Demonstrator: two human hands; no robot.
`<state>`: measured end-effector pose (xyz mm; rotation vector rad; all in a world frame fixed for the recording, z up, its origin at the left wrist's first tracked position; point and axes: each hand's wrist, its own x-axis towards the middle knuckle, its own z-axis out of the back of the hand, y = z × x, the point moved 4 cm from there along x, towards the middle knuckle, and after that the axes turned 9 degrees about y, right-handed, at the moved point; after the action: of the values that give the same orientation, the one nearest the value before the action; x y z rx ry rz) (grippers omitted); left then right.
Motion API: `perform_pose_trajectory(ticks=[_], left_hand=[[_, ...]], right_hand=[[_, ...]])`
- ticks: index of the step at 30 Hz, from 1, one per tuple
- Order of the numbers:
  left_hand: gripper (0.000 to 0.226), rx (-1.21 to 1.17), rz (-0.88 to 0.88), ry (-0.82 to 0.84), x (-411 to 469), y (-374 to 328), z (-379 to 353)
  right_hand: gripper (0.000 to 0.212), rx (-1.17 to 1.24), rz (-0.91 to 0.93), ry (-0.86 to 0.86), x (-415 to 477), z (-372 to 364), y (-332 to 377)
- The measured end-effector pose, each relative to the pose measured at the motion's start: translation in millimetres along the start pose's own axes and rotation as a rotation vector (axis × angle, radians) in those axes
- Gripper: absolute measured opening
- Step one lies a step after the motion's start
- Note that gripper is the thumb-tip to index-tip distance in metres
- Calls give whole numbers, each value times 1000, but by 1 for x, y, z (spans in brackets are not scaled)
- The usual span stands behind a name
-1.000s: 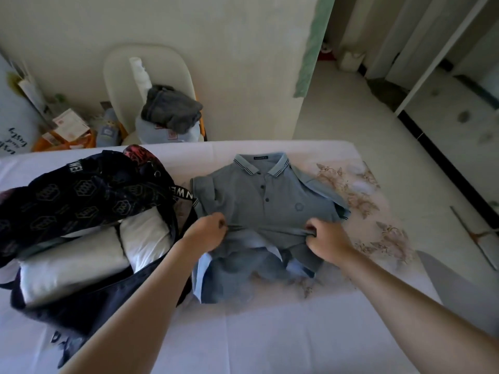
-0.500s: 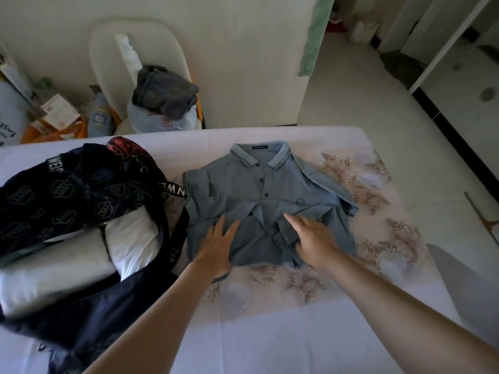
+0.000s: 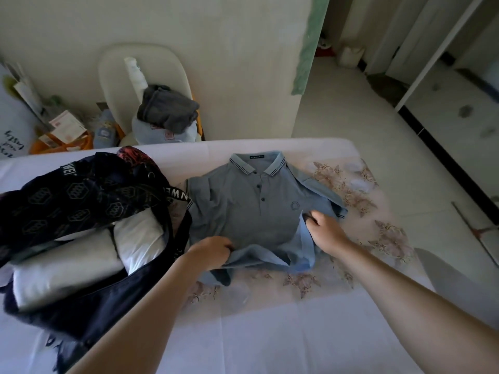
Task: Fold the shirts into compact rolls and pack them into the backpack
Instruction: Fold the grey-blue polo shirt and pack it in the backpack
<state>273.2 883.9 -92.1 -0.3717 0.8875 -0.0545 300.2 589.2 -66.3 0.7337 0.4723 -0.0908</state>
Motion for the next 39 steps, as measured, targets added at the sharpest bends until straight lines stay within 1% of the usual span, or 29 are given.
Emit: perform_pose_trajectory(ticks=[1,2,4,5,6,7,8,9,10,11,12,13,14,15,16,17,18,20,22,24,25,27,28,29,30,31,34,36,39], left_hand=[[30,61,10,102,-9,-2,-6],[30,118,23,189,-20,-4,-13],[30,261,36,328,-38,-8,-31],[30,285,36,369,-43,-8,-39],[31,246,60,398,-48,-8,-47],[33,183,59,430,-51,-10,-57],[32,145,28,406,-50,-12,-65],[27,121,-32,319,-49,-16,-72],[23,125,-95,167,-48,-20,-75],[23,106,-154,-1,-47,-22,-79],[26,109,-196,-143,-48,-25,-82],[37,151,-229,-233,-48,-25,-87],[53,221,-223,-239,-45,-23,-95],[66,271,-195,-204,-42,-18,-104],[71,276,-156,-145,-39,-13,-111],[68,232,-148,-97,-34,-6,-117],[59,168,-160,-56,-31,0,-121],[43,134,-191,-29,-32,5,-123],[44,194,-191,43,-37,4,-122],[48,285,-173,219,-44,-4,-124],[51,314,-146,346,-46,-7,-128],[52,305,-55,619,-49,-14,-138],[48,256,-5,703,-49,-19,-142],[43,201,15,717,-45,-27,-143],[37,148,9,682,-41,-38,-140],[33,109,-25,607,-35,-53,-133],[31,122,-180,273,-10,-97,-98],[30,51,-234,79,9,-122,-78],[29,-82,-291,-65,32,-155,-56]], right_hand=[[30,-4,-26,36,-8,2,-4],[33,-56,-58,114,-19,2,-7],[30,-317,-171,338,-43,-5,-22],[25,-454,-250,442,-58,-8,-31],[18,-535,-335,538,-73,-12,-40],[13,-549,-411,613,-86,-17,-49],[12,-506,-468,653,-97,-23,-57],[14,-440,-472,655,-103,-31,-62],[17,-379,-418,611,-104,-38,-64],[16,-339,-345,519,-105,-44,-62],[14,-300,-267,422,-106,-49,-58],[18,-306,-186,316,-105,-53,-54],[28,-372,-118,238,-103,-57,-51],[40,-453,-63,211,-104,-60,-46],[51,-518,-33,224,-105,-66,-45],[62,-577,-20,262,-107,-71,-43],[70,-628,-28,305,-109,-76,-43],[81,-680,-53,365,-115,-84,-49],[85,-697,-69,384,-120,-88,-57],[79,-685,-99,392,-122,-88,-62],[70,-673,-102,419,-121,-87,-63],[50,-636,-96,547,-118,-84,-61],[44,-588,-110,618,-116,-84,-61],[39,-529,-116,651,-114,-81,-60],[35,-467,-103,615,-108,-74,-58],[33,-418,-76,513,-101,-63,-57],[27,-369,-5,155,-71,-22,-62],[23,-344,21,10,-47,3,-68],[27,-393,25,-161,-11,32,-80]])
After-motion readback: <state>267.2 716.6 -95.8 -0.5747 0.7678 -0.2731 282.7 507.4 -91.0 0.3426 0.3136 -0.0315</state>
